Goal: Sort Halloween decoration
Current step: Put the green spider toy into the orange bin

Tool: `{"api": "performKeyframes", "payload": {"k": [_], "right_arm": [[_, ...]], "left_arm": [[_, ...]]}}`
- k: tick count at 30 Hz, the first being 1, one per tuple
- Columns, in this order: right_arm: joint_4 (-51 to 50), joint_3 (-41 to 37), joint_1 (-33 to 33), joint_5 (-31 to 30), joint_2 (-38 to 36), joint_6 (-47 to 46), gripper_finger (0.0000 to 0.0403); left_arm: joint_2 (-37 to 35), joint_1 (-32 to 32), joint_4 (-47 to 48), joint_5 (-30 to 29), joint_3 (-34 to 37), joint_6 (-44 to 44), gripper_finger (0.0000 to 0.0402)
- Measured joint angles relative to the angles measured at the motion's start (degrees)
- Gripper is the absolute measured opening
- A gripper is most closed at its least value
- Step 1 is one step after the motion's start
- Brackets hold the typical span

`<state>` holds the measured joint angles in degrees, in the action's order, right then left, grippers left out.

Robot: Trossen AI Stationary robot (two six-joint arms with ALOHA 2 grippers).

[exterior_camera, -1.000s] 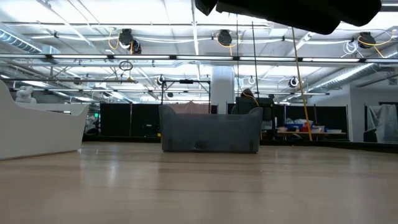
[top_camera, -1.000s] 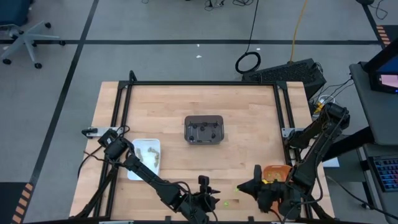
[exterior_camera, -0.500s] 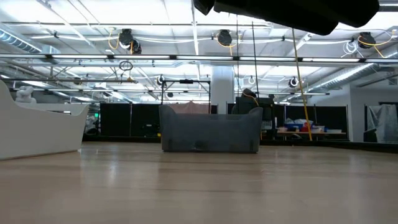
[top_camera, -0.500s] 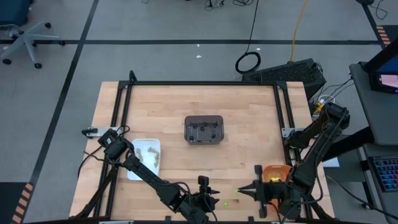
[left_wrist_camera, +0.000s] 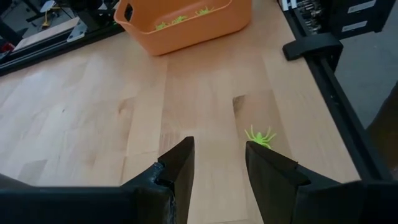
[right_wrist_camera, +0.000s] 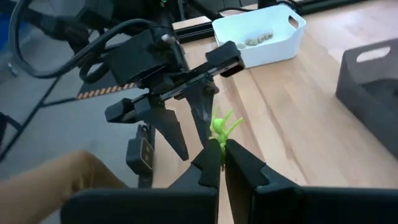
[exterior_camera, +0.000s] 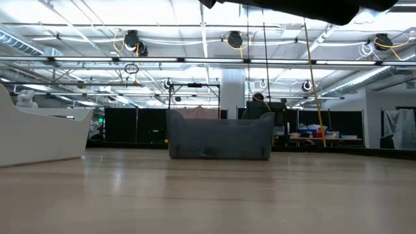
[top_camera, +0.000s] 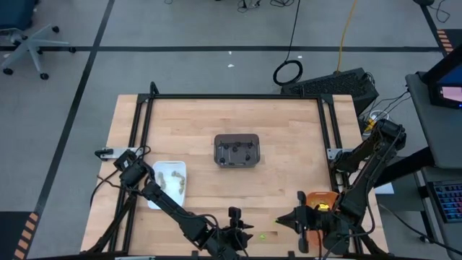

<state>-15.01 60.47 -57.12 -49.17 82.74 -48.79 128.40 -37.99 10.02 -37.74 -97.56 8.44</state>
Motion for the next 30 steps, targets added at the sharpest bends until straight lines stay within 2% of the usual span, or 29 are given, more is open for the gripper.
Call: {"api": "performKeyframes", "payload": {"k": [10, 19, 30], "right_arm": [[-0.06, 0.00, 0.00, 1.53, 0.00, -7.05, 0.0000], [0.05, 0.00, 0.00, 2.93, 0.09, -9.26, 0.0000], [-0.14, 0.00, 0.00, 2.89, 0.17, 1.70, 0.0000]], "left_arm": [[0.00, -0.30, -0.02, 0.00, 0.00, -0.17, 0.0150], [0.00, -0.63, -0.67, 0.00, 0.00, 0.14, 0.0150], [0.00, -1.62, -0.61, 0.00, 0.00, 1.78, 0.0150]]}}
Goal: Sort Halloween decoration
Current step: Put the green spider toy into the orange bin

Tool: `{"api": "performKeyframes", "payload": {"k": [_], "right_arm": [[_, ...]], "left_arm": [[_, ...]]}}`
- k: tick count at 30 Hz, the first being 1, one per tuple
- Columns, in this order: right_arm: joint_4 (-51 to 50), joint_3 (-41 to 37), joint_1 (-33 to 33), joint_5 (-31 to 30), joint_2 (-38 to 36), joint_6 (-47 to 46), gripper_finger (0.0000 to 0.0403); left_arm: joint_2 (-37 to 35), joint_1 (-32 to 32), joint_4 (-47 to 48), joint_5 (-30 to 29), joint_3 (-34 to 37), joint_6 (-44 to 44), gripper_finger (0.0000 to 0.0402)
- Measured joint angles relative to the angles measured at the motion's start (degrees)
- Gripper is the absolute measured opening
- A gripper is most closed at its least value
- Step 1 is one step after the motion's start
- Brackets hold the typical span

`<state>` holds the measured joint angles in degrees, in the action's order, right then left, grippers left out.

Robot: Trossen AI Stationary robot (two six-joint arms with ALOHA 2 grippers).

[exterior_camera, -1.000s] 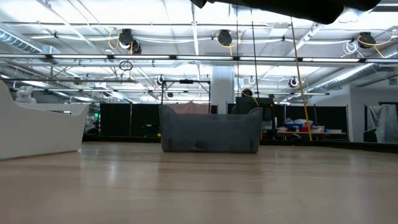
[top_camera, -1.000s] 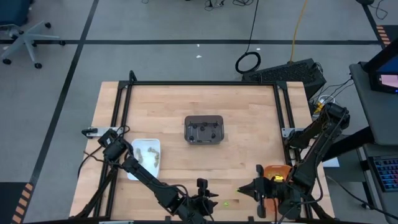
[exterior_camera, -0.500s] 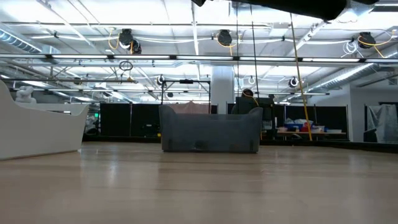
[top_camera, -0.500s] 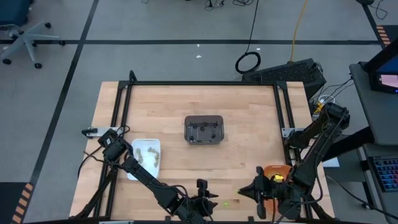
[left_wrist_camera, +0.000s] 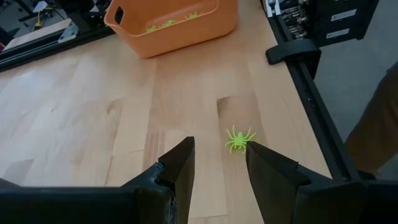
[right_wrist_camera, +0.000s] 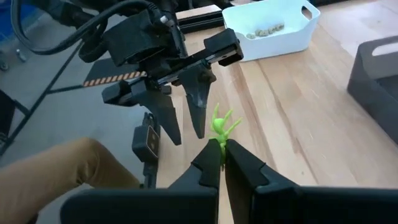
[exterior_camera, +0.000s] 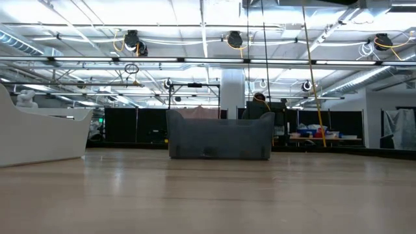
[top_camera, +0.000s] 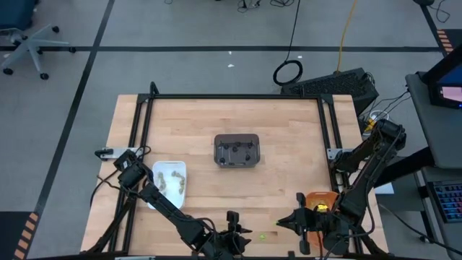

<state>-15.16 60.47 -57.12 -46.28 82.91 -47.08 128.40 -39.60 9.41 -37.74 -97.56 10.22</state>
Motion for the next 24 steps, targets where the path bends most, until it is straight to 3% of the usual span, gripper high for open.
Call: {"api": "performKeyframes", "payload": {"k": [6, 10, 19, 24], "right_arm": [[-1.13, 0.92, 0.00, 0.44, -1.37, -0.34, 0.0000], [-4.96, 5.09, -0.37, 4.06, -1.97, -0.89, 0.0000], [-39.78, 13.93, -4.23, 14.65, -1.92, -21.06, 0.0000], [-51.85, 14.34, -6.56, 23.24, -1.89, -30.63, 0.0000]], "left_arm": [[0.00, -0.45, 0.00, 0.00, 0.00, 1.20, 0.0150], [0.00, -0.59, -0.56, 0.00, 0.00, 1.50, 0.0150], [0.00, -0.56, -1.72, 2.17, 0.00, 1.56, 0.0150], [0.00, -0.56, -3.43, 3.04, 0.00, 1.57, 0.0150]]}}
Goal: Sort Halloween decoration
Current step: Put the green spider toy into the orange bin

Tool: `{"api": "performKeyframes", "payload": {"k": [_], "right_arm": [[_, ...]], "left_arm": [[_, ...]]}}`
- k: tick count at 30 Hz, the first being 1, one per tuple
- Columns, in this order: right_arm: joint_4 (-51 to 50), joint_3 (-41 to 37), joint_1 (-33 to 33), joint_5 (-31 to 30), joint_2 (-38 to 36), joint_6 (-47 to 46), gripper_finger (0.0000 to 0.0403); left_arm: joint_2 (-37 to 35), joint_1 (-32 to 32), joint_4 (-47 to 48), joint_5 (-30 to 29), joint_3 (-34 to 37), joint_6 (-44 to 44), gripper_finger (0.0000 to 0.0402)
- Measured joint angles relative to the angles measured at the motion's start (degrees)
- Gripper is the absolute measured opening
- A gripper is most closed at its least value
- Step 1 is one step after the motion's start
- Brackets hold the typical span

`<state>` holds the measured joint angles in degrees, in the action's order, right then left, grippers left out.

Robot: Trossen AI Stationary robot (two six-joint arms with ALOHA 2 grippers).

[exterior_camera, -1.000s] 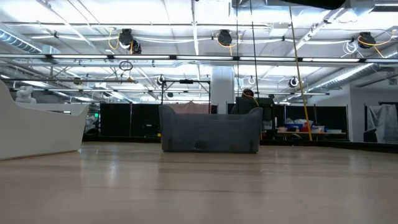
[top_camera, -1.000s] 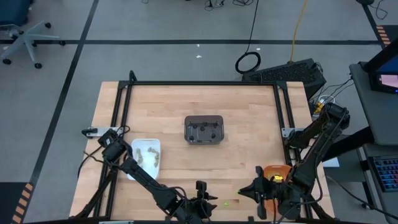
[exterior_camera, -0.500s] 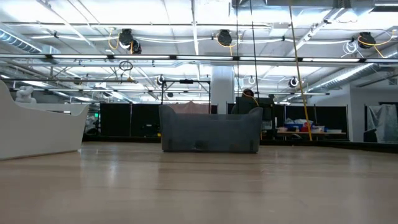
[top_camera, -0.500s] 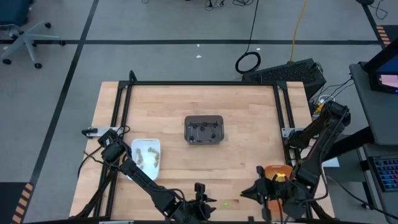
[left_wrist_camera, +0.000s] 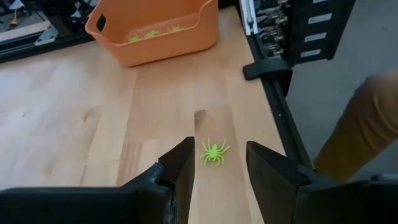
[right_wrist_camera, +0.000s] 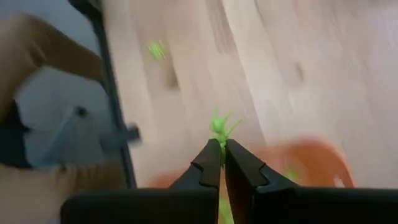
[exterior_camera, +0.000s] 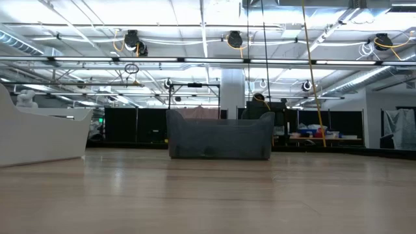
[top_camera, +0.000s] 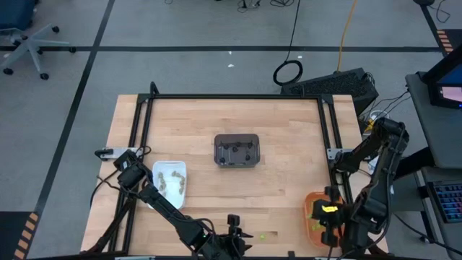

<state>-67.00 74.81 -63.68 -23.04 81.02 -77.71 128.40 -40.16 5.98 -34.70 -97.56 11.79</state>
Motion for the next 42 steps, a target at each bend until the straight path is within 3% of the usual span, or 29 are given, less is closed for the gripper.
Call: {"api": "performKeyframes", "payload": {"k": [5, 12, 28, 39, 42], "right_arm": [[-5.34, 0.00, -2.22, 5.31, 0.68, -5.87, 0.0000], [-7.19, 0.00, -4.33, 6.84, 3.89, -9.97, 0.0000], [-9.96, 0.00, -4.31, 17.98, 18.00, -11.14, 0.0003], [-11.82, 0.09, -4.69, 20.25, 19.57, -16.32, 0.0102], [-11.67, 2.18, -4.73, 14.27, 19.57, -16.44, 0.0122]], "left_arm": [[-0.02, 0.00, -1.01, 0.04, 0.00, -0.05, 0.0150], [-0.02, 0.07, -1.03, 0.04, 0.00, -0.07, 0.0150], [-0.02, 0.07, -2.90, 0.04, 0.00, -0.02, 0.0150], [-0.02, 0.07, -3.02, 0.04, 0.00, -0.02, 0.0150], [-0.02, 0.07, -2.99, 0.04, 0.00, -0.05, 0.0150]]}}
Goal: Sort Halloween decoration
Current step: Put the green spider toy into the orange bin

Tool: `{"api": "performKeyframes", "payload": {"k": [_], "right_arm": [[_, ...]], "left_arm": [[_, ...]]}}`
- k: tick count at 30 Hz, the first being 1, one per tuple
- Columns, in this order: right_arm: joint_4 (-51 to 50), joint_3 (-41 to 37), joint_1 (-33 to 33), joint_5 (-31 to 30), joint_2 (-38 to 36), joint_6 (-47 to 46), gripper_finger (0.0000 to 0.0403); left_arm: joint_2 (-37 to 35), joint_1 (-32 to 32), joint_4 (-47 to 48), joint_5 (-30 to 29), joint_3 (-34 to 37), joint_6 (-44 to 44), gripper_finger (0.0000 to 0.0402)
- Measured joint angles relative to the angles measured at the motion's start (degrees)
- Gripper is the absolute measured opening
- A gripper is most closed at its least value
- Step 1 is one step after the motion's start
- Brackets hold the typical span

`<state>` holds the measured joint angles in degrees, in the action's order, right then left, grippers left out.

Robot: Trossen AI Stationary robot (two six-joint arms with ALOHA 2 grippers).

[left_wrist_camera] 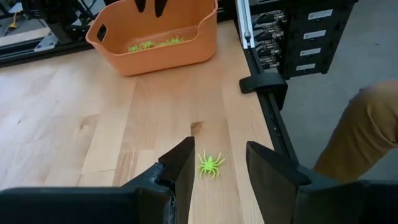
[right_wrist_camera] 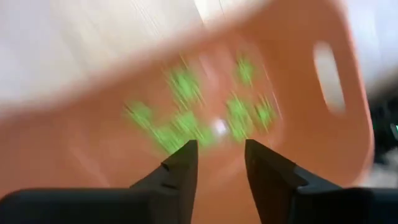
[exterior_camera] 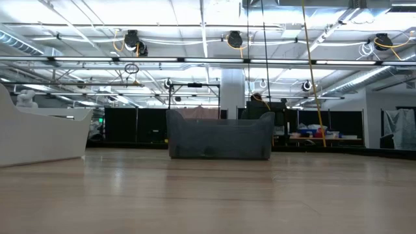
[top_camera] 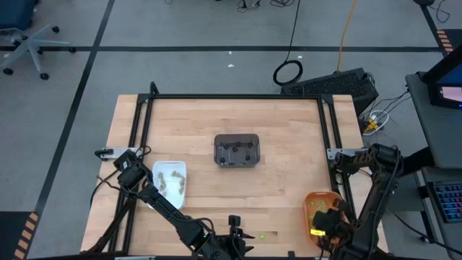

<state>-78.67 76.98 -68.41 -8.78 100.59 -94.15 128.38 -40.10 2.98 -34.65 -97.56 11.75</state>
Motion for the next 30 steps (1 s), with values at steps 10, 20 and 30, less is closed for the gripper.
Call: {"api": "performKeyframes", "payload": {"k": [10, 20, 30], "right_arm": [[18.59, 2.63, 0.99, -38.72, 1.20, 11.95, 0.0129], [41.70, 2.54, 7.54, -33.39, 8.18, 33.22, 0.0130], [50.90, 2.52, 11.03, -29.86, 13.70, 45.81, 0.0131]], "left_arm": [[0.00, 0.26, 0.40, 0.00, 0.00, 0.00, 0.0150], [0.00, 0.22, 0.76, 0.00, 0.04, -0.02, 0.0150], [0.00, 0.09, 1.11, 0.00, 0.04, 0.02, 0.0150]]}}
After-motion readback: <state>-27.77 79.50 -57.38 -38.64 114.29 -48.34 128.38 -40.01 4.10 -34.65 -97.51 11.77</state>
